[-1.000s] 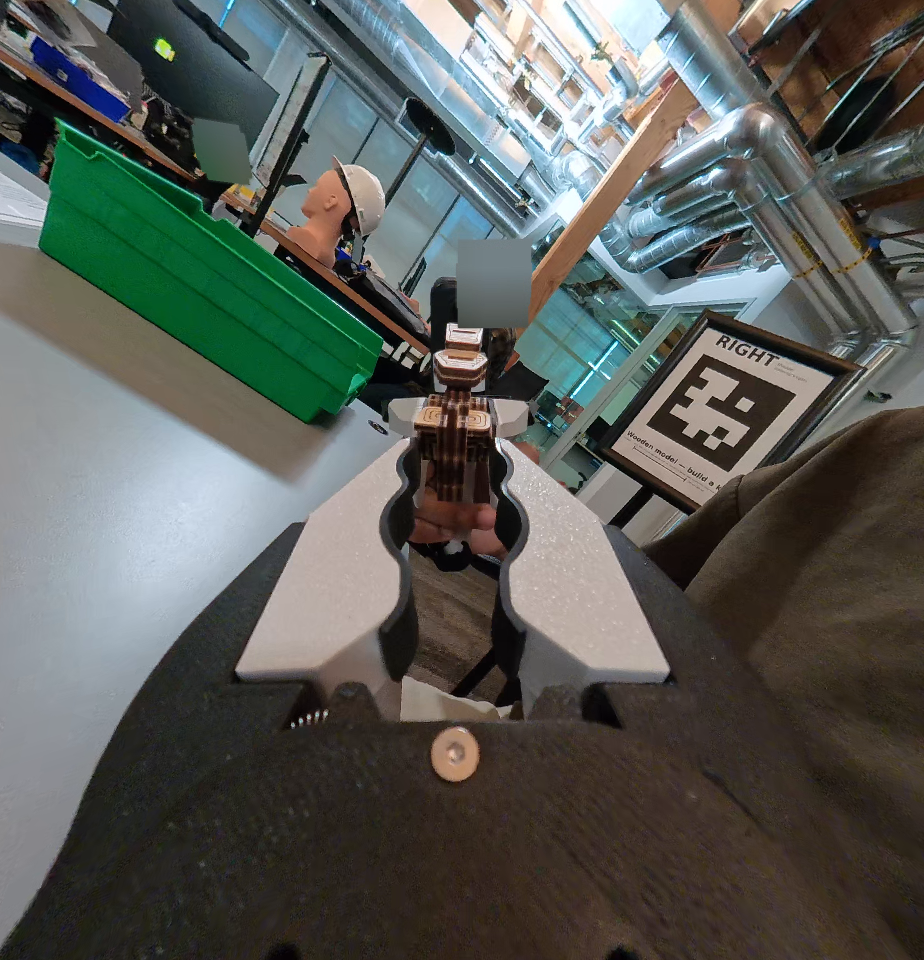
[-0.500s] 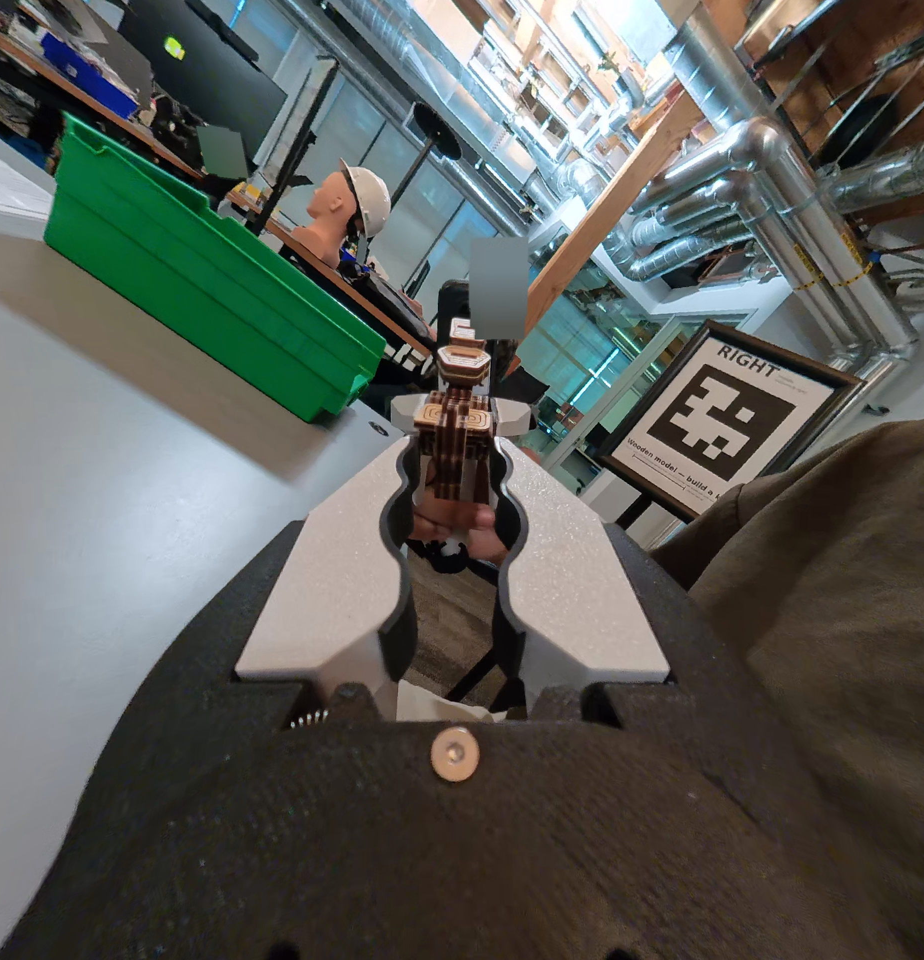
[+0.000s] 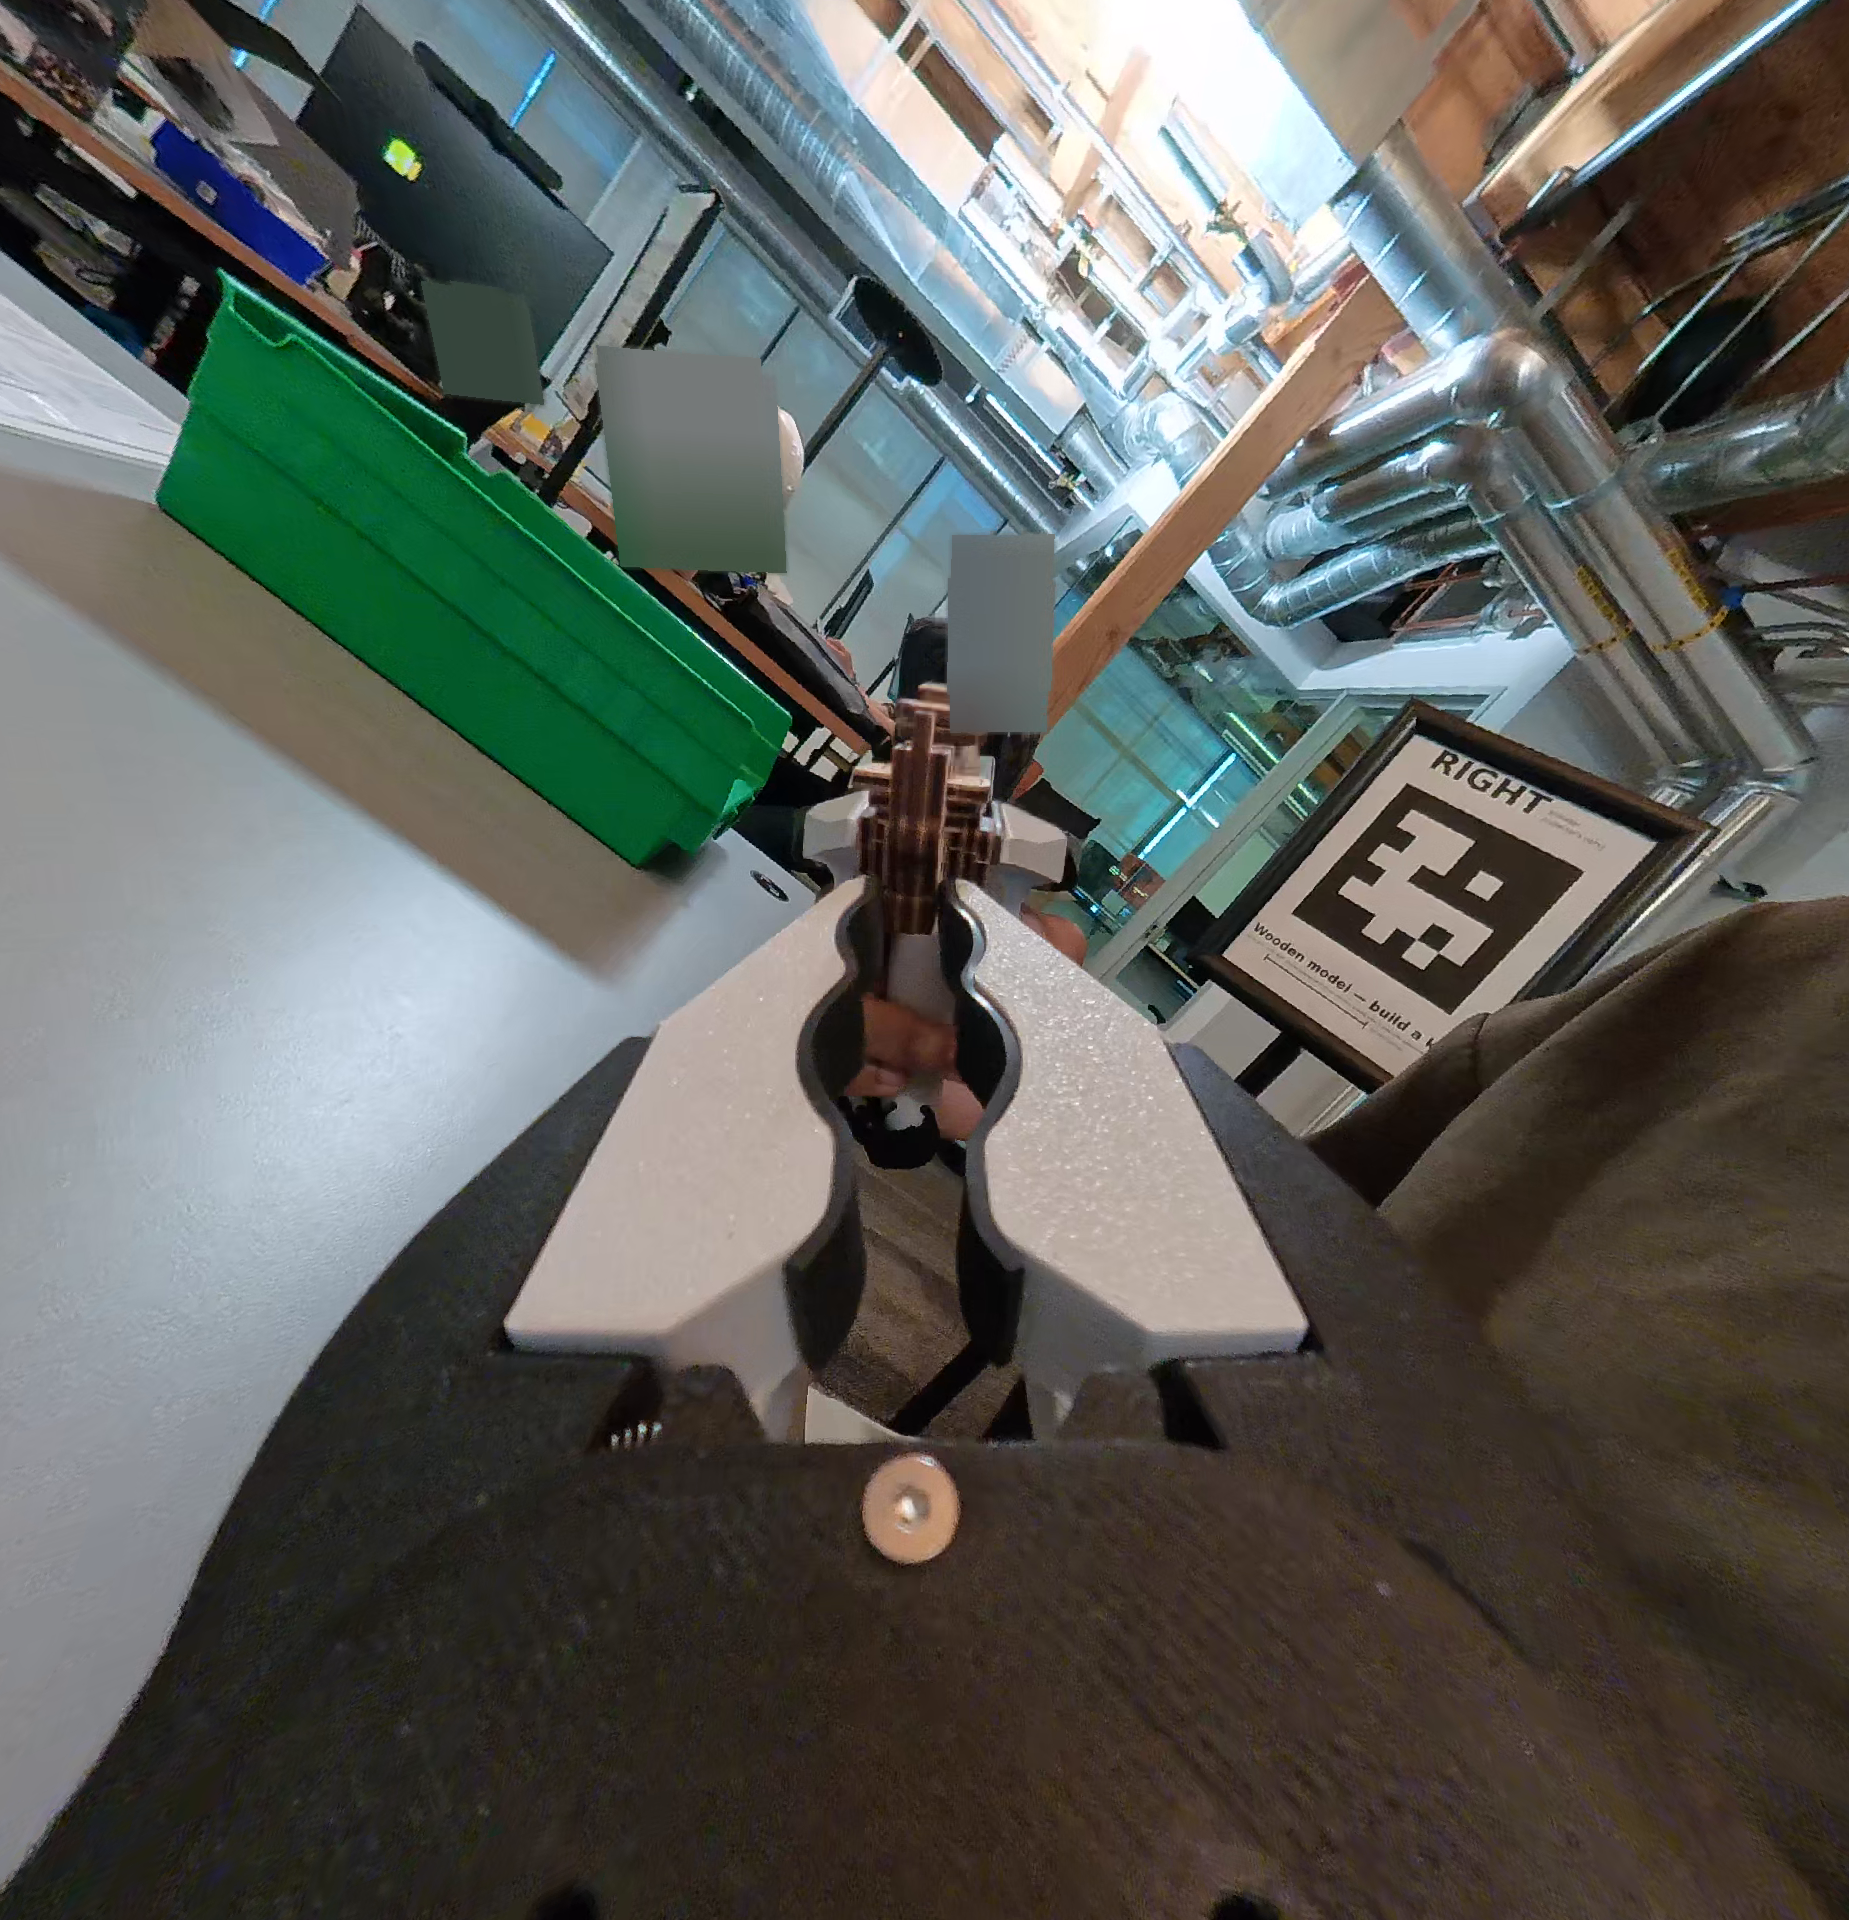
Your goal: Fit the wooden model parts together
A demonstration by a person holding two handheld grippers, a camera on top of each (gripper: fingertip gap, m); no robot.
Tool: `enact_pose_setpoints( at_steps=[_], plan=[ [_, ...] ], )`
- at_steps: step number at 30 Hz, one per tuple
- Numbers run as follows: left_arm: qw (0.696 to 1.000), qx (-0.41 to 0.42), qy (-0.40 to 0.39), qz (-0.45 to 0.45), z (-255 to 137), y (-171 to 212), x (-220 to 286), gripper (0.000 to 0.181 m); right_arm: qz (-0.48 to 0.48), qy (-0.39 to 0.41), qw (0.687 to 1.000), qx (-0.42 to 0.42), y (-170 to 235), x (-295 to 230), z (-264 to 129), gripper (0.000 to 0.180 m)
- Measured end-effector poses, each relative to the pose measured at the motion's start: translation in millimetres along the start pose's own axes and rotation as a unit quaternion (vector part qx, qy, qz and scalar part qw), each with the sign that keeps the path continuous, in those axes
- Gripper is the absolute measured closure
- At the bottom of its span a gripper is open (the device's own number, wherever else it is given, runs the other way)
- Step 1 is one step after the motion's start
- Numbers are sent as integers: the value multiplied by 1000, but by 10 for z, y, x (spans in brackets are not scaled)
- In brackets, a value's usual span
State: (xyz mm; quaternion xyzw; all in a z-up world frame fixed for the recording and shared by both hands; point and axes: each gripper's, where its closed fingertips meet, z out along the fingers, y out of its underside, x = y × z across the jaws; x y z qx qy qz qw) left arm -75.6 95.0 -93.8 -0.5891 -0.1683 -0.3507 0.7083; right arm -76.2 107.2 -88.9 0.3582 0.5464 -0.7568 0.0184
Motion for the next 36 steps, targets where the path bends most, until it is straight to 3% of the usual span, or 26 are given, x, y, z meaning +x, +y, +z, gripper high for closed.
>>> enact_pose_setpoints(
  at_steps=[5, 9, 11, 15, 16, 19, 23, 27, 32, 36],
  plan=[
    [995, 55, -52, 65, -150, -292, -48, 176, 64, 52, 996, 20, 3, 293, -77, 122],
    [971, 61, -162, 167, -307, -470, -239, 175, 116, 81, 989, 44, -33, 473, -180, 128],
    [924, 12, -258, 283, -363, -459, -388, 175, 99, 104, 988, 50, -52, 499, -193, 130],
    [753, -96, -353, 548, -312, -365, -410, 175, 79, 129, 987, 48, -18, 475, -139, 138],
    [728, -114, -355, 575, -281, -295, -413, 175, 88, 130, 986, 54, -14, 477, -136, 140],
    [697, -161, -356, 601, -215, -96, -463, 174, 138, 105, 981, 84, -40, 467, -161, 138],
    [572, -194, -365, 708, -166, -56, -433, 173, 189, 68, 975, 92, 2, 440, -144, 135],
    [501, -222, -351, 759, -101, 97, -453, 173, 238, 45, 962, 126, -11, 457, -95, 135],
    [496, -228, -334, 769, -19, 176, -417, 173, 273, 31, 954, 123, 23, 519, -44, 139],
    [487, -219, -336, 776, -9, 168, -398, 173, 260, 46, 958, 112, 34, 542, -51, 157]
  ],
)
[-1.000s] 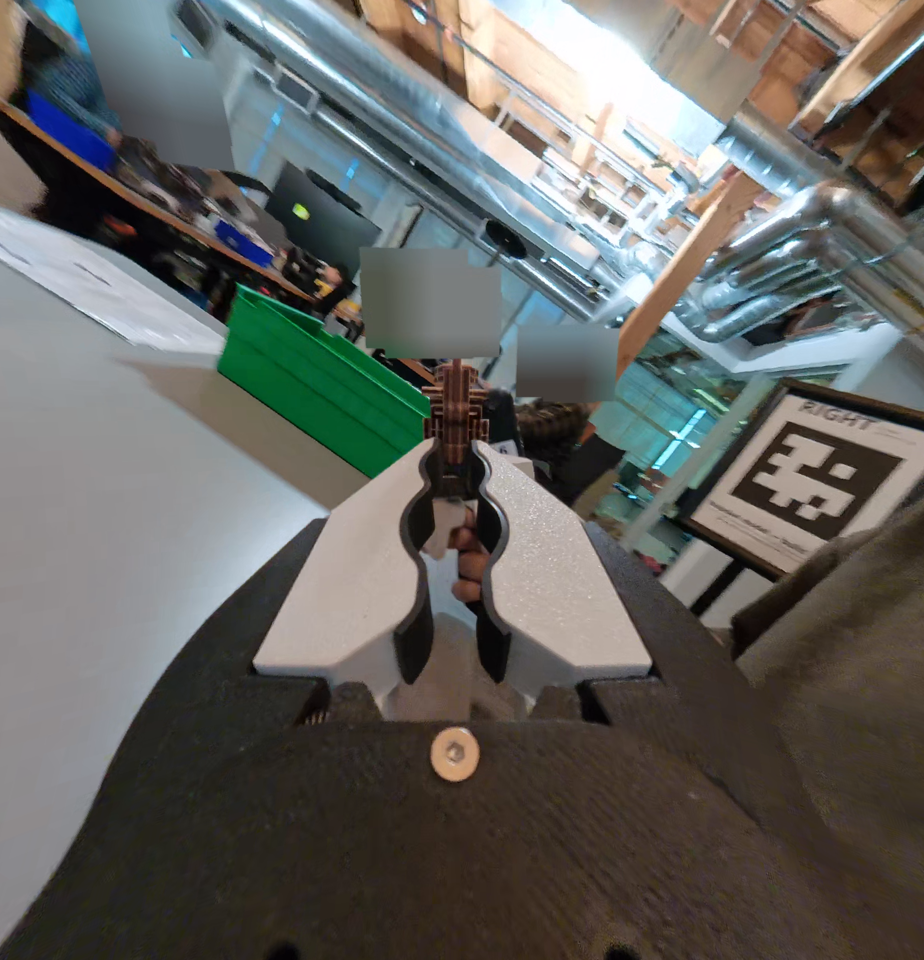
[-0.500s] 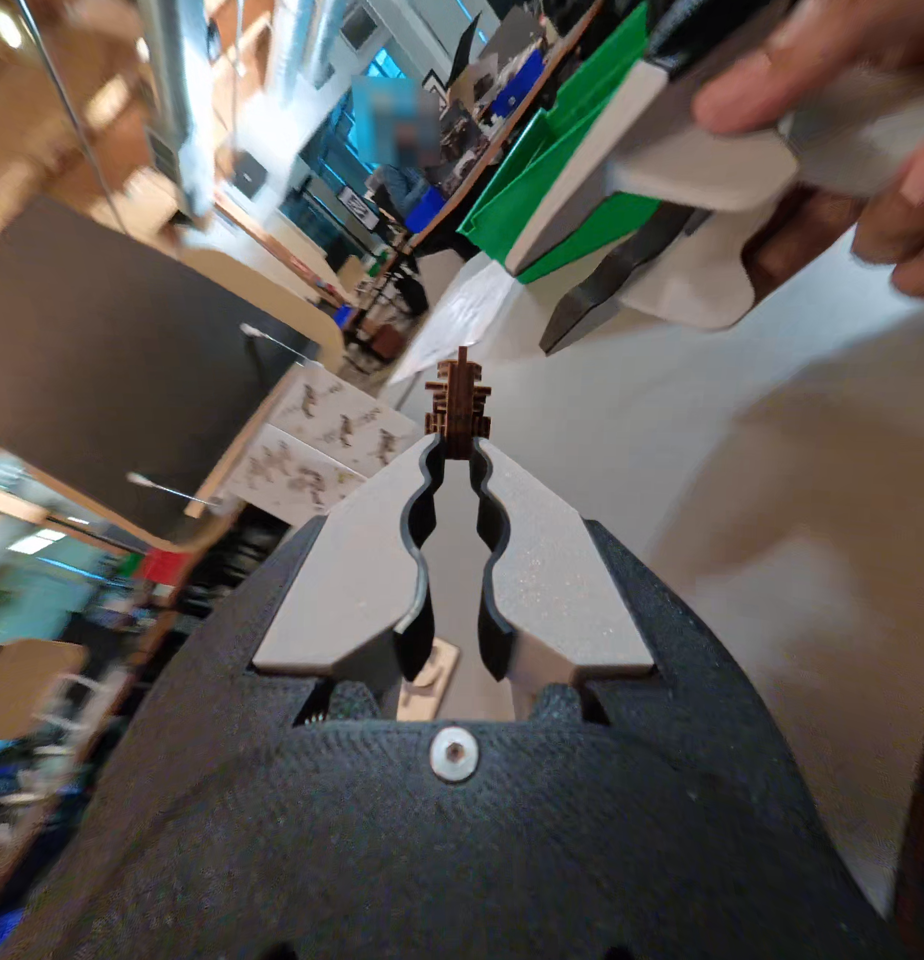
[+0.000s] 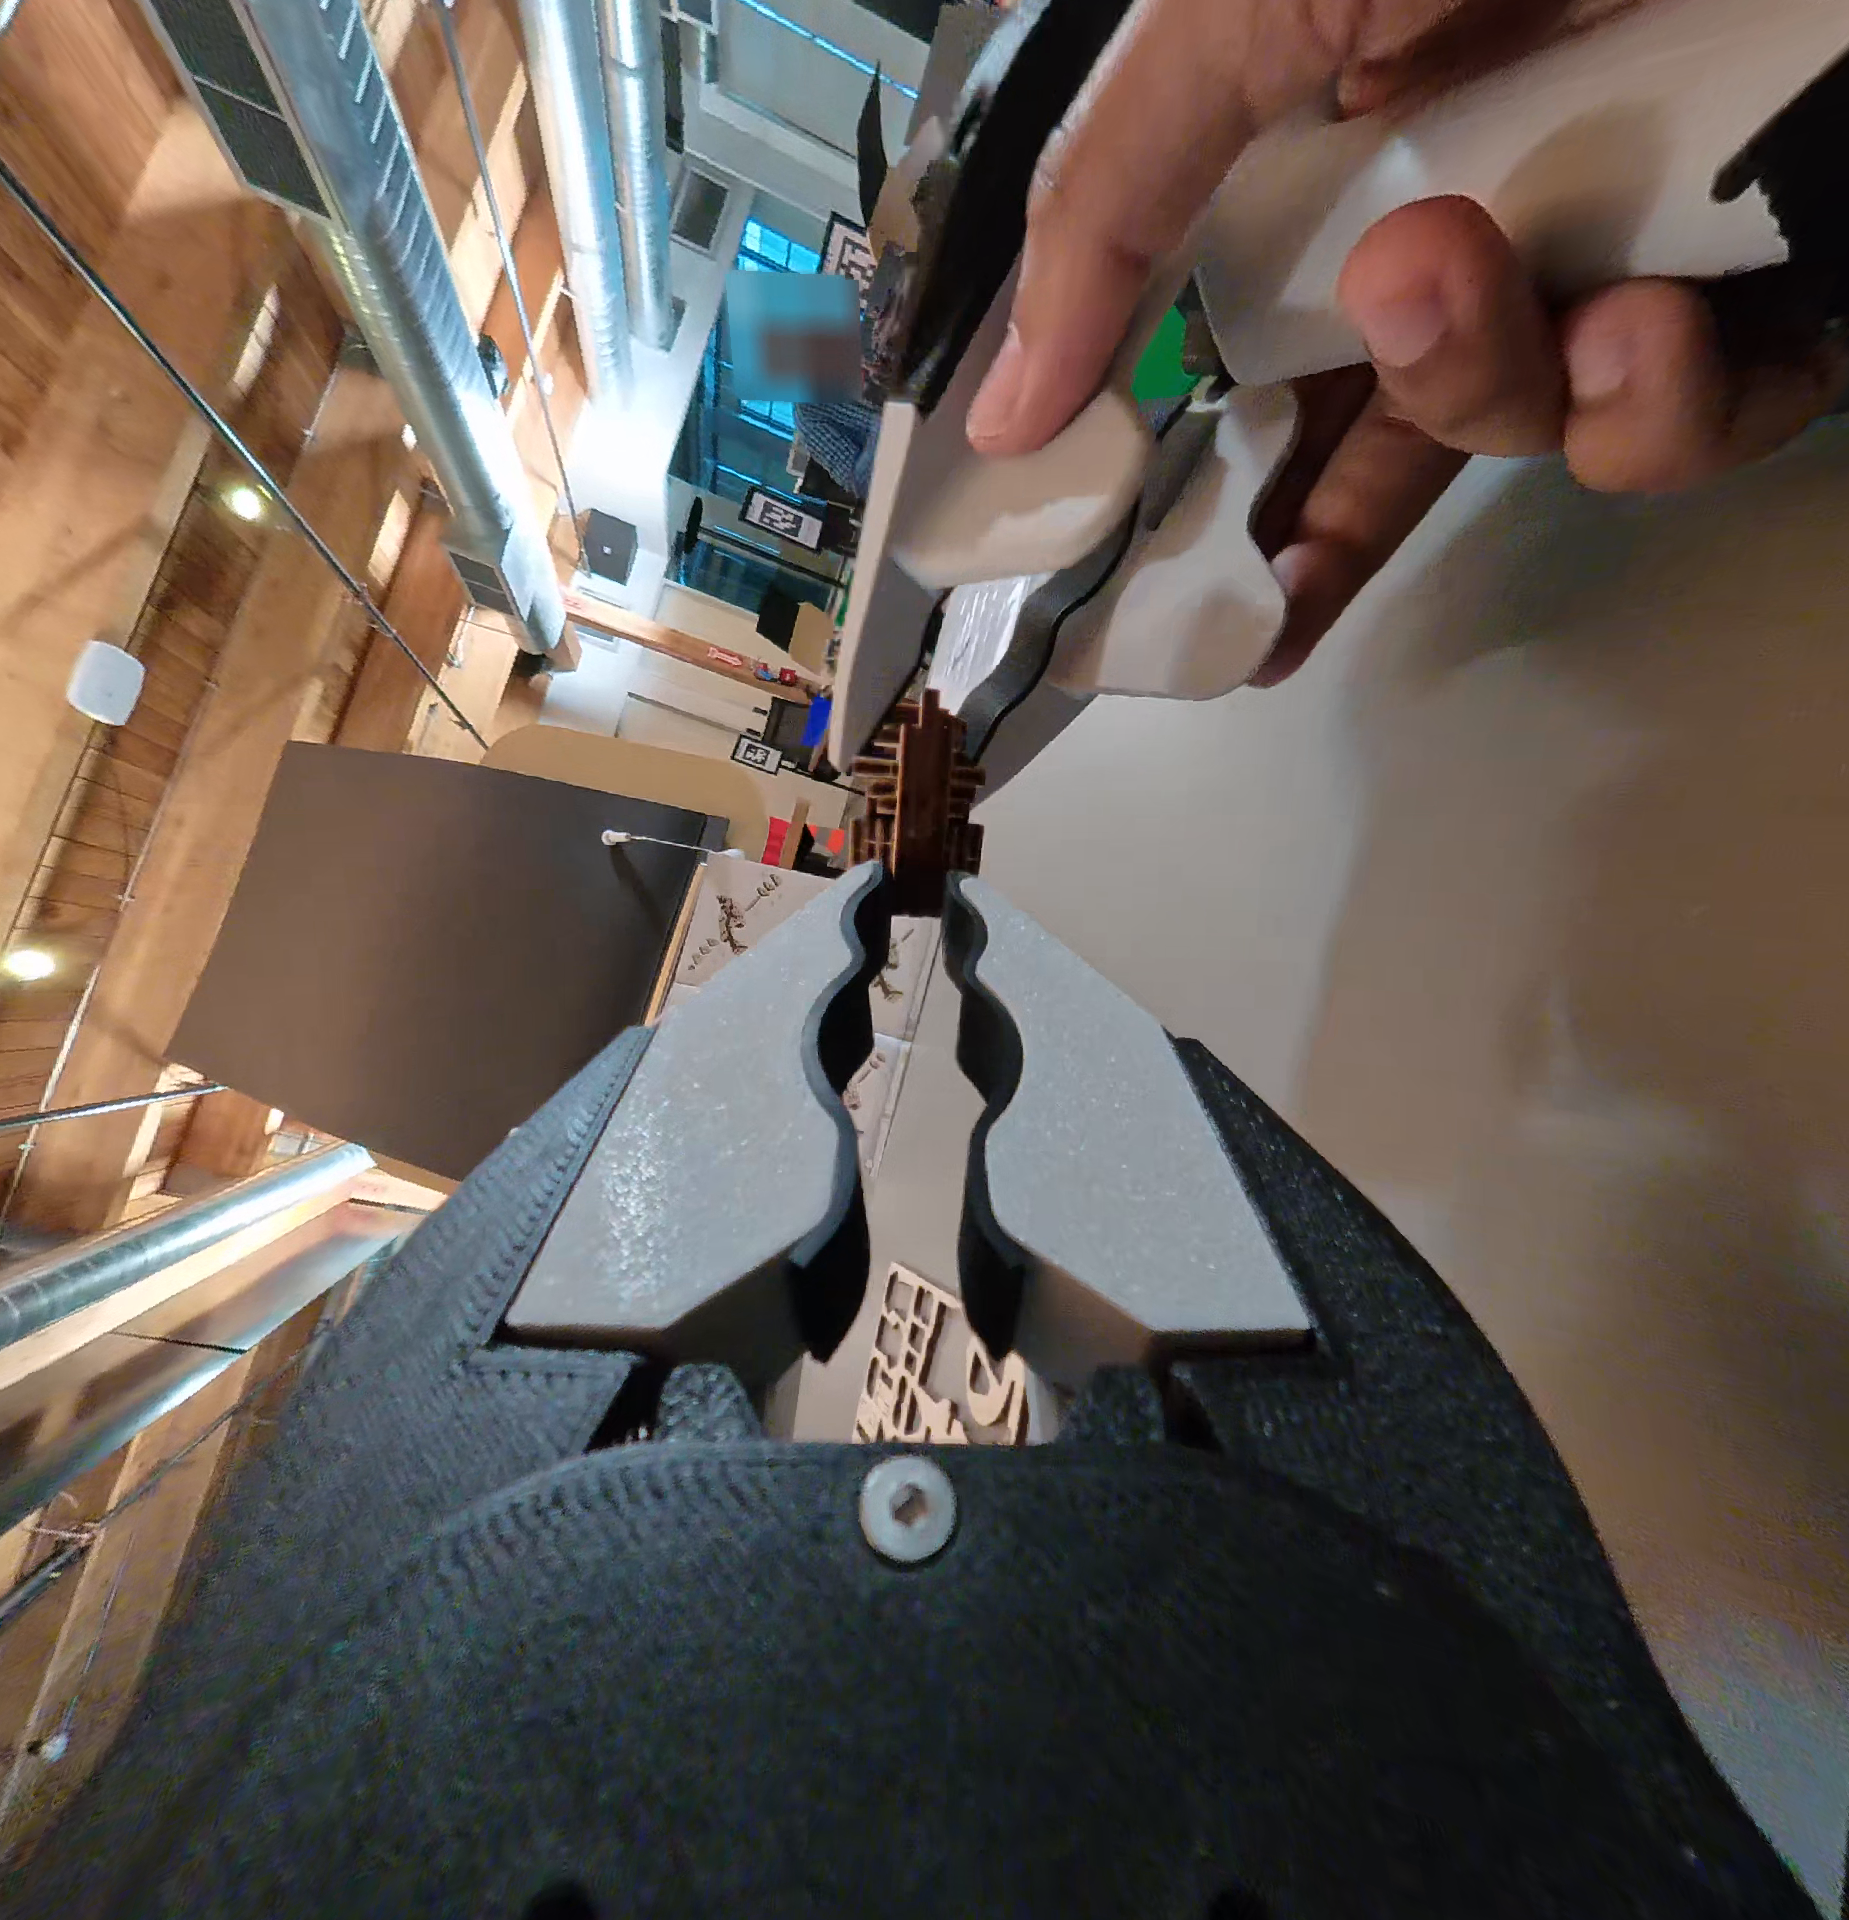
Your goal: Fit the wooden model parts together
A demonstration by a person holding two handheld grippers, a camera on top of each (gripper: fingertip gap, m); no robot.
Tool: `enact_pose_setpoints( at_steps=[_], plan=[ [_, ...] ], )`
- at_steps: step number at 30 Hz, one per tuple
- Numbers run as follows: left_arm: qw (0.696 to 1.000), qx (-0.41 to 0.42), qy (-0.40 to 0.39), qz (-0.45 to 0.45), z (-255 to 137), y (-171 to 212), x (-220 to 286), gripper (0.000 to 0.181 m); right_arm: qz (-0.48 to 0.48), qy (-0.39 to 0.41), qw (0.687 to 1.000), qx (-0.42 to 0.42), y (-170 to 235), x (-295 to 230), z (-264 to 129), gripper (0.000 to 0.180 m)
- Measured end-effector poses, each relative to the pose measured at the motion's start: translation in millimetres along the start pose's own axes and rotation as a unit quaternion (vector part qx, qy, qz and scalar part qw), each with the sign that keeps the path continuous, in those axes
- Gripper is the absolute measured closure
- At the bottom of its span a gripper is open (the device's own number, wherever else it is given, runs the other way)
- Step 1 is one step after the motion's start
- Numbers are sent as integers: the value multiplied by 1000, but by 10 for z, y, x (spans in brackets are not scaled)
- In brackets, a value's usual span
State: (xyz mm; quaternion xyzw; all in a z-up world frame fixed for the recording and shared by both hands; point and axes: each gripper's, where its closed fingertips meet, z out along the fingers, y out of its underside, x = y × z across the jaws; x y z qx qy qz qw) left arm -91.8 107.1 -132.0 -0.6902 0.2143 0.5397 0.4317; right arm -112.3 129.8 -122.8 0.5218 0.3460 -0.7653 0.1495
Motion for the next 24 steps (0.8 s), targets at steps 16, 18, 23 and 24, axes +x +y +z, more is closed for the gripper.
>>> enact_pose_setpoints(
  at_steps=[16, 18, 23, 24],
  plan=[
    [920, -42, 133, -367, 22, 350, -16, 134, -156, 19, 973, -166, -31, -278, -233, 161],
    [874, -51, 140, -462, 50, 536, -142, 134, -248, 85, 925, -275, 90, -182, -213, 161],
    [749, -53, 160, -641, 71, 949, -198, 134, -401, 148, 798, -426, 163, 175, -1, 161],
    [741, -54, 156, -651, 69, 993, -205, 134, -413, 144, 787, -436, 184, 268, 53, 161]
  ],
)
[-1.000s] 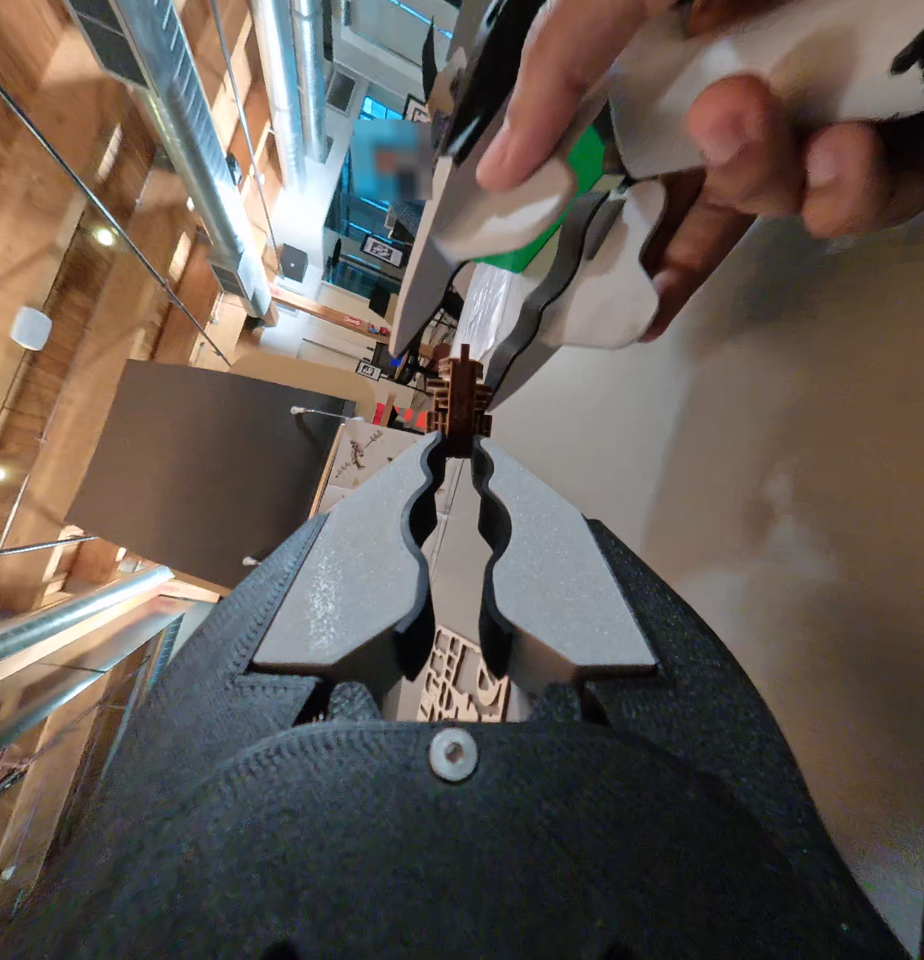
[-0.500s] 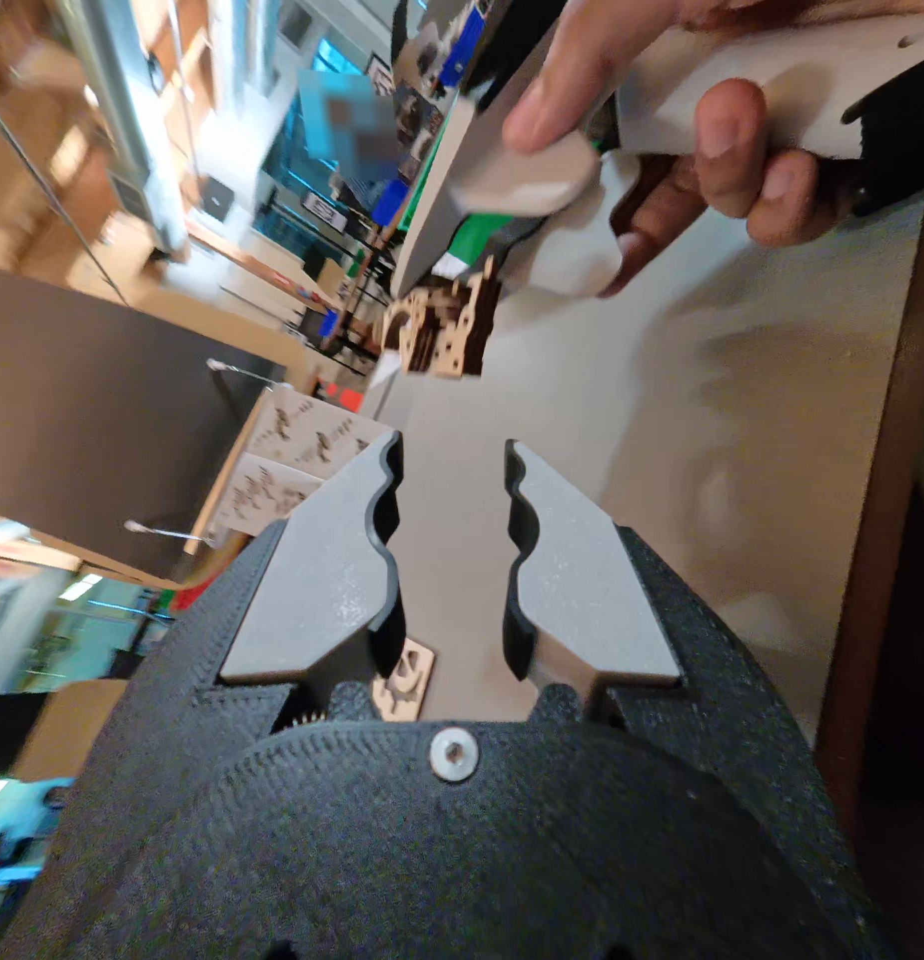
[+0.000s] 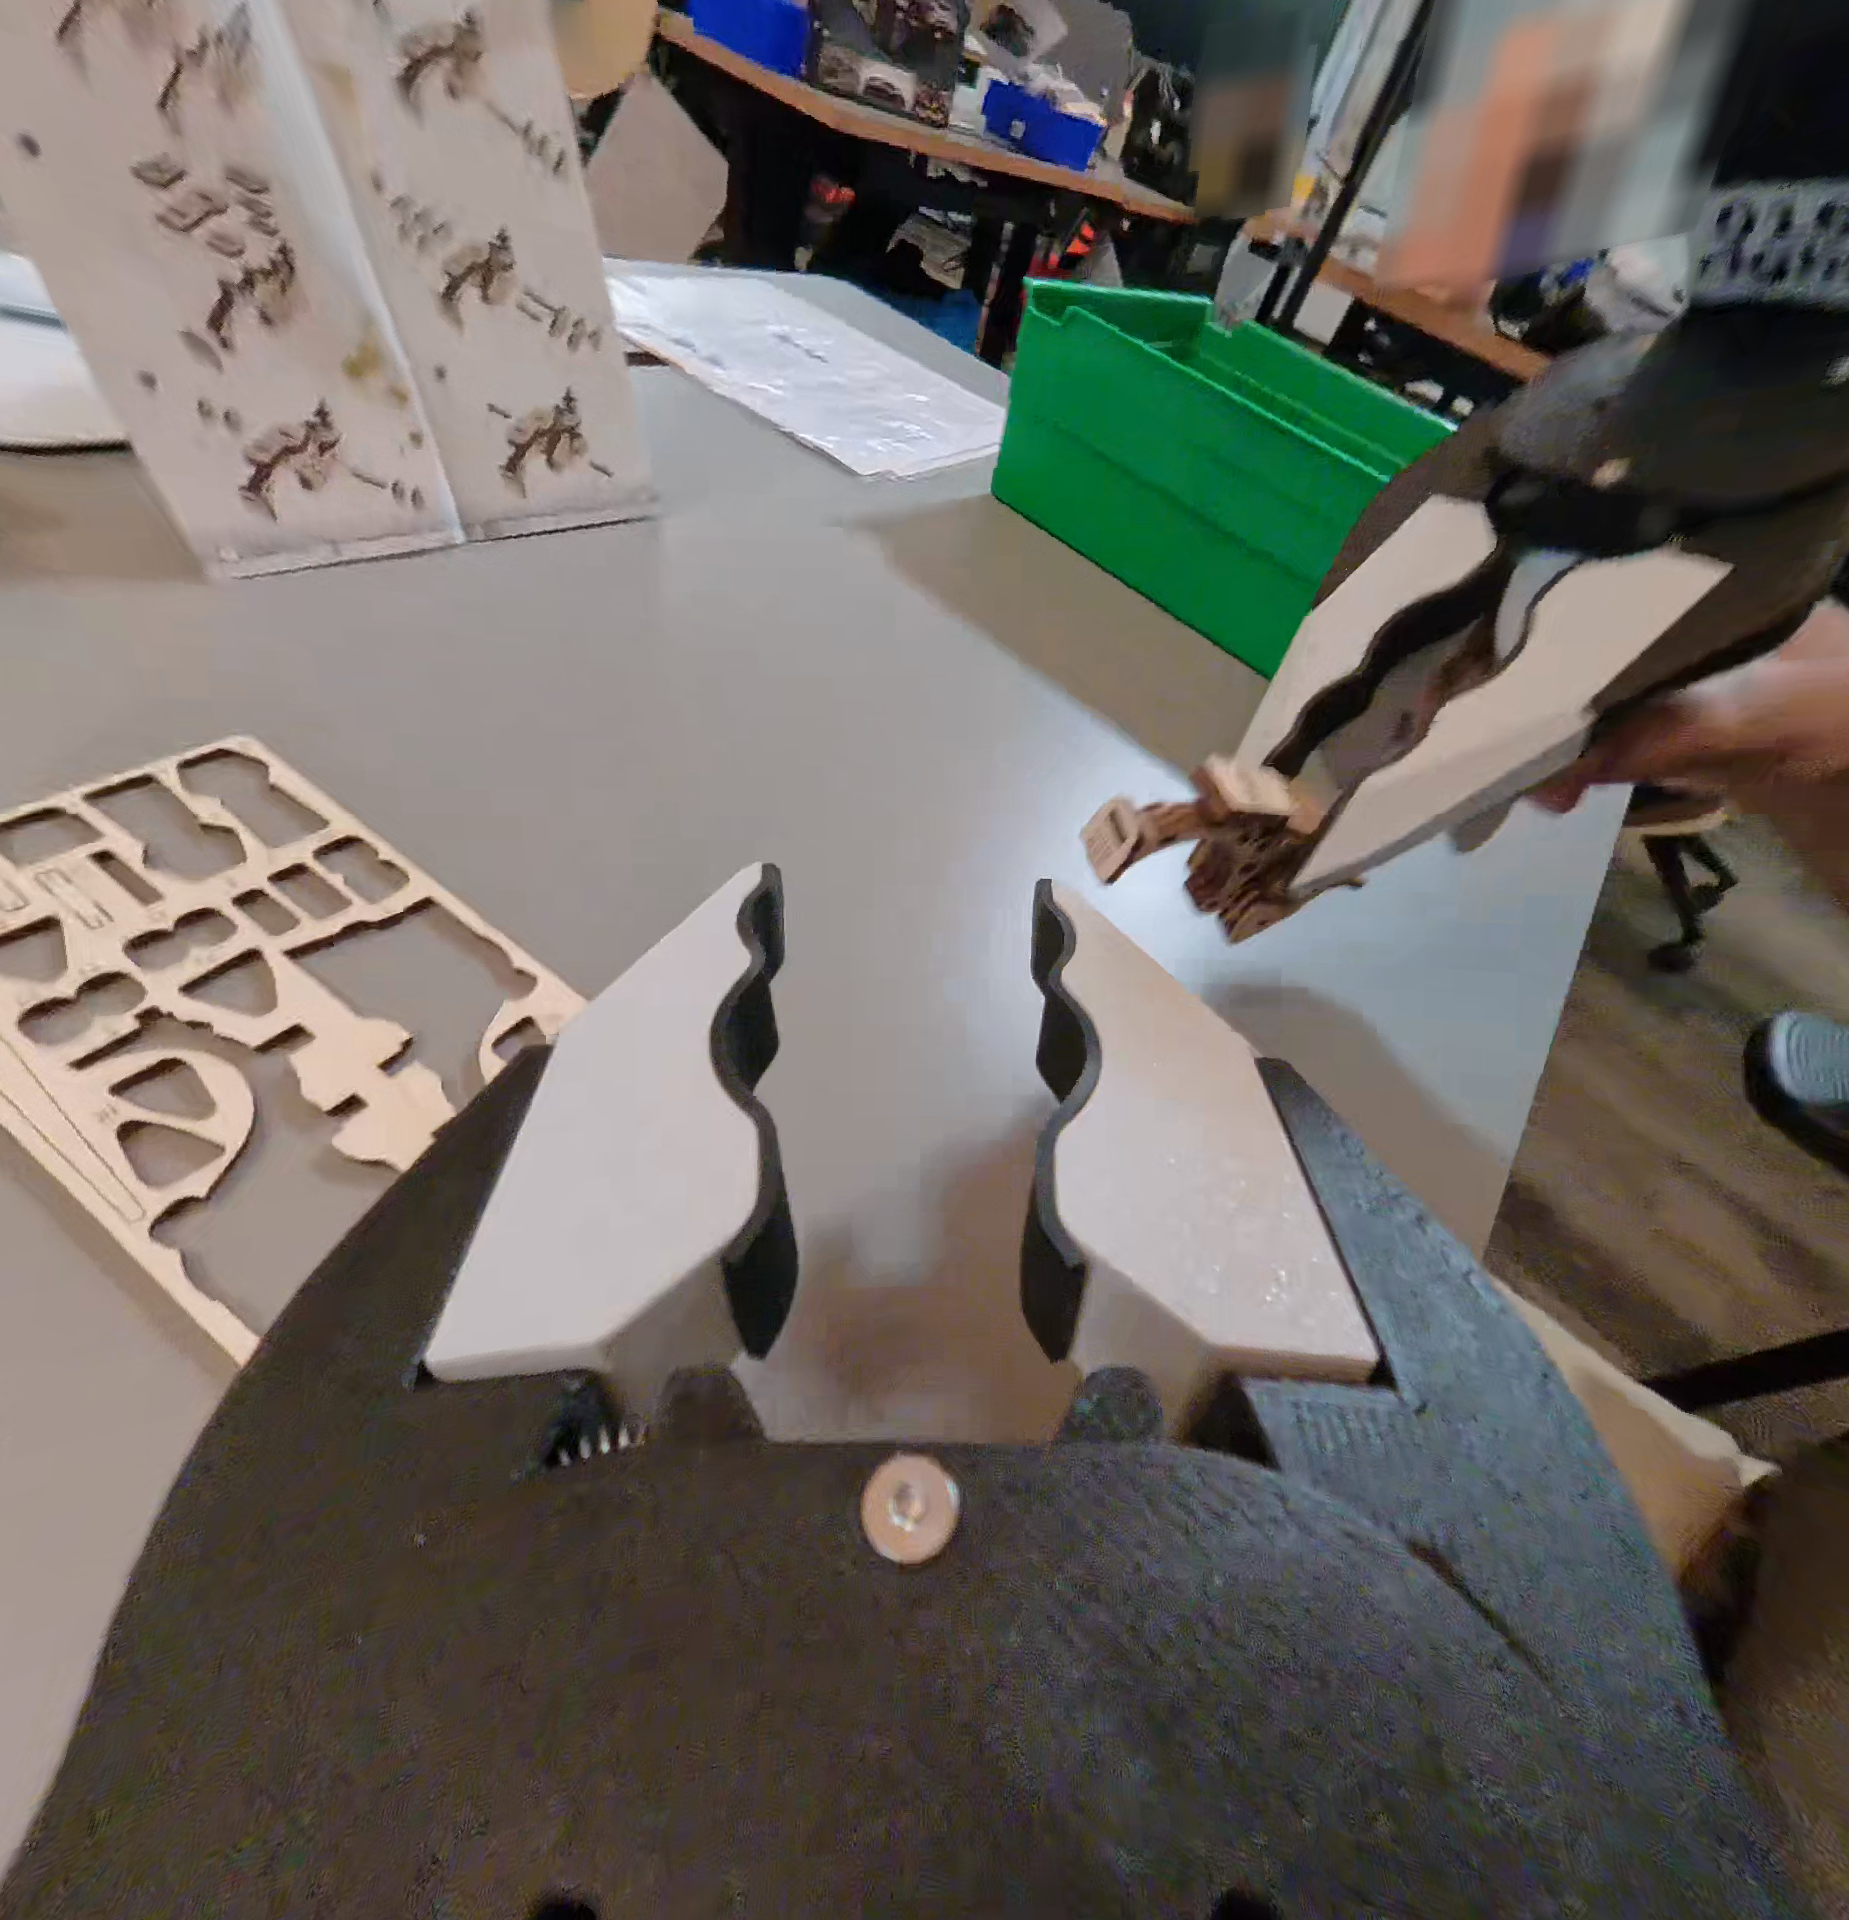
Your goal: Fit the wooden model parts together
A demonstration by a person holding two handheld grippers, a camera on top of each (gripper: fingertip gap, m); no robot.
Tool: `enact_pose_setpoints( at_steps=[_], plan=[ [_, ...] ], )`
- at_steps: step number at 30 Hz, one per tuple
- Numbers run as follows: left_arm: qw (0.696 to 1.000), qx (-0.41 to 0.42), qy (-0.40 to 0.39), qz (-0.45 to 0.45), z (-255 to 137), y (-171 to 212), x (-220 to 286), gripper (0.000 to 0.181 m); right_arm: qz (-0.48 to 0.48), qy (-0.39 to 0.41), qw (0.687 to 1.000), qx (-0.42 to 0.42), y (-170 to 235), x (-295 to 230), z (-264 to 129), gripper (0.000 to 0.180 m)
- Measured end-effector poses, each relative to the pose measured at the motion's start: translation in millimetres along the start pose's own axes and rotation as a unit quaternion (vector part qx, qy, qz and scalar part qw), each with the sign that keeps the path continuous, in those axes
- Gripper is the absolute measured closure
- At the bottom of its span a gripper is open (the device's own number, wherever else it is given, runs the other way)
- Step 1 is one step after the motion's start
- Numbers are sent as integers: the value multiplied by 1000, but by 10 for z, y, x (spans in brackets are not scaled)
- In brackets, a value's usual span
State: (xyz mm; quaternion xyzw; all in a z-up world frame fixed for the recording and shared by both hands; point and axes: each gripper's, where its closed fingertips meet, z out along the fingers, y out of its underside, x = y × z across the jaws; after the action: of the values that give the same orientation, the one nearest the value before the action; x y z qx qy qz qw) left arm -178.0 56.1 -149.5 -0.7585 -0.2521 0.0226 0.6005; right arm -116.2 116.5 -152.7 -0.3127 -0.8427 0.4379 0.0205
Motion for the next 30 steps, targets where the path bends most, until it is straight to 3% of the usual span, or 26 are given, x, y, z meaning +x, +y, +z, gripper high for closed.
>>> enact_pose_setpoints(
  at_steps=[5, 11, 13, 16, 22, 26, 27, 28, 30],
  plan=[
    [999, 14, -17, 32, -50, -27, -22, 139, -3, 2, 999, -35, 178, 204, 341, 161],
    [999, -2, -20, 26, -19, 65, -45, 138, 12, 20, 998, -50, 266, 249, 356, 160],
    [1000, 2, -16, 14, -20, 57, -56, 139, 16, 28, 999, -35, 252, 263, 335, 151],
    [1000, 5, -12, -7, -30, 52, -89, 139, 33, 30, 999, 13, 163, 259, 209, 145],
    [999, 9, 2, -46, -32, 48, -138, 138, 106, 39, 971, 212, -119, 314, -320, 141],
    [996, 21, 30, -83, -28, 27, -131, 137, 120, 58, 939, 317, -171, 308, -553, 150],
    [995, 19, 39, -93, -22, 34, -131, 133, 115, 67, 939, 318, -153, 313, -542, 158],
    [994, 17, 49, -101, -15, 40, -124, 128, 97, 73, 943, 309, -134, 298, -510, 178],
    [992, 13, 65, -109, -8, 47, -105, 120, 46, 127, 954, 269, -88, 364, -436, 180]
  ],
)
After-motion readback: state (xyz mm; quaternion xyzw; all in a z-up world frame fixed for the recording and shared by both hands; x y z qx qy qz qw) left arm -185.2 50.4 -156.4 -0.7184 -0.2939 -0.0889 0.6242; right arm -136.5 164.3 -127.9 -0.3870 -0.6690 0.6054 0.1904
